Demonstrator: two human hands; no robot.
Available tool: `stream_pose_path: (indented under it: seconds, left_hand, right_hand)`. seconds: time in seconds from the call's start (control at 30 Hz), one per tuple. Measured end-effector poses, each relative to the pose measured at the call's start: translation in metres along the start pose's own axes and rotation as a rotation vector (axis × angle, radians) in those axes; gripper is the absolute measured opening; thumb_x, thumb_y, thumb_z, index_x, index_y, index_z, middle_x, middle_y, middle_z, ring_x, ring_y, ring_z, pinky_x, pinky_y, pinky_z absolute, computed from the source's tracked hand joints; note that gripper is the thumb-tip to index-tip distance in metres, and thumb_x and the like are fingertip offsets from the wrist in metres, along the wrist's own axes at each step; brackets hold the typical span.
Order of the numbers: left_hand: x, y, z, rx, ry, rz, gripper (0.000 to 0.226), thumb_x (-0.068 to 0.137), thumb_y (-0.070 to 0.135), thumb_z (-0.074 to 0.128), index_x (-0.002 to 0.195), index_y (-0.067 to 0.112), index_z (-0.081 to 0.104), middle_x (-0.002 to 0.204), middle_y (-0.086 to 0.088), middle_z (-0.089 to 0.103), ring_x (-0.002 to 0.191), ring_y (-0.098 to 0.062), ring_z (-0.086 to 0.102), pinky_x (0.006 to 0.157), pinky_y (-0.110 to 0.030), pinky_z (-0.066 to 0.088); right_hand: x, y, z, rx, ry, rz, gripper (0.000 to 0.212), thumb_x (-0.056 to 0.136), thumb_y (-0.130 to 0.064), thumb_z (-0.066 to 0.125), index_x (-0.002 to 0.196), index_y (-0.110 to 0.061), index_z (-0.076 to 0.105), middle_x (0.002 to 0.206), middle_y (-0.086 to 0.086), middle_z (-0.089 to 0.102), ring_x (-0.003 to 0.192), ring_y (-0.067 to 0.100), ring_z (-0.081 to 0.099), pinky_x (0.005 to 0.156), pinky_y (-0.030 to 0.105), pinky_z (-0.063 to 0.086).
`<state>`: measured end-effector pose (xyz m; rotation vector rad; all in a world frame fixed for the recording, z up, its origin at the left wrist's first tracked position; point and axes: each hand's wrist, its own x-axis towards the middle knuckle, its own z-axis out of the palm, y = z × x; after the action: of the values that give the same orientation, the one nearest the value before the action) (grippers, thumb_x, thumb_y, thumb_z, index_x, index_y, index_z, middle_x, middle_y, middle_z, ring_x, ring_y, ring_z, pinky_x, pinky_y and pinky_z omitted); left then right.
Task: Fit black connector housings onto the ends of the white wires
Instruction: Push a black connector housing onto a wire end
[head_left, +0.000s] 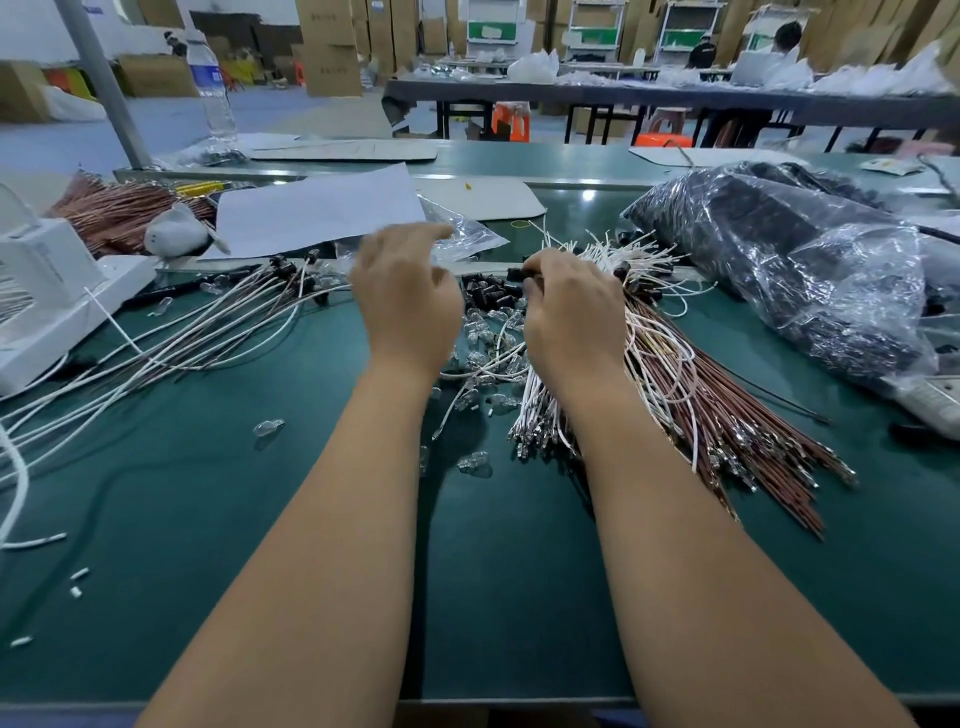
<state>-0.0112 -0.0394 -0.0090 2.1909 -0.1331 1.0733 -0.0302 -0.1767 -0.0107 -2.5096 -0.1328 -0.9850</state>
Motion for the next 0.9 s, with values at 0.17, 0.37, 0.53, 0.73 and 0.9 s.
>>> stream_pose_path:
  seconds: [0.17, 0.37, 0.53, 0.73, 0.9]
  left_hand:
    - [-0.009, 0.008, 0.009, -0.025, -0.199, 0.169, 0.027, 0.091, 0.006, 0.051, 0.106, 0.012, 0.073, 0.099, -0.007, 0.073, 0.097, -0.028, 0.058, 0.086, -0.033, 0.040]
    - [0.000, -0.014, 0.000, 0.168, -0.029, -0.168, 0.030, 0.095, 0.007, 0.045, 0.107, 0.016, 0.071, 0.099, -0.005, 0.070, 0.098, -0.024, 0.052, 0.079, -0.033, 0.031]
    - [-0.004, -0.004, 0.000, 0.085, -0.079, 0.007, 0.038, 0.087, -0.001, 0.048, 0.113, 0.016, 0.069, 0.109, -0.005, 0.070, 0.107, -0.027, 0.054, 0.094, -0.040, 0.039]
    - [-0.007, 0.012, 0.012, -0.059, -0.236, 0.156, 0.027, 0.092, 0.003, 0.050, 0.106, 0.011, 0.071, 0.102, -0.008, 0.071, 0.096, -0.027, 0.059, 0.081, -0.033, 0.044]
    - [-0.001, -0.009, 0.007, 0.026, -0.163, -0.118, 0.031, 0.093, 0.000, 0.042, 0.106, 0.009, 0.070, 0.097, -0.011, 0.071, 0.081, -0.023, 0.058, 0.066, -0.029, 0.038]
  right_hand:
    - [-0.001, -0.003, 0.000, 0.083, -0.030, -0.005, 0.016, 0.097, -0.014, 0.049, 0.108, -0.012, 0.060, 0.099, 0.002, 0.064, 0.085, 0.016, 0.051, 0.077, 0.028, 0.033]
    - [0.001, 0.007, -0.001, 0.083, -0.068, 0.182, 0.016, 0.098, -0.007, 0.047, 0.108, -0.012, 0.058, 0.080, -0.007, 0.055, 0.064, 0.011, 0.049, 0.048, 0.022, 0.027]
    - [0.001, 0.001, -0.001, 0.141, -0.148, 0.117, 0.014, 0.098, -0.010, 0.047, 0.107, -0.012, 0.058, 0.078, -0.004, 0.058, 0.068, 0.015, 0.054, 0.054, 0.029, 0.038]
    - [0.000, -0.004, -0.003, 0.140, -0.175, 0.063, 0.012, 0.099, -0.018, 0.047, 0.106, -0.017, 0.056, 0.082, -0.002, 0.060, 0.071, 0.021, 0.055, 0.057, 0.031, 0.042]
    - [0.003, 0.008, -0.003, 0.055, -0.127, 0.198, 0.016, 0.097, -0.008, 0.048, 0.106, -0.016, 0.059, 0.066, -0.019, 0.043, 0.058, 0.002, 0.044, 0.047, 0.023, 0.026]
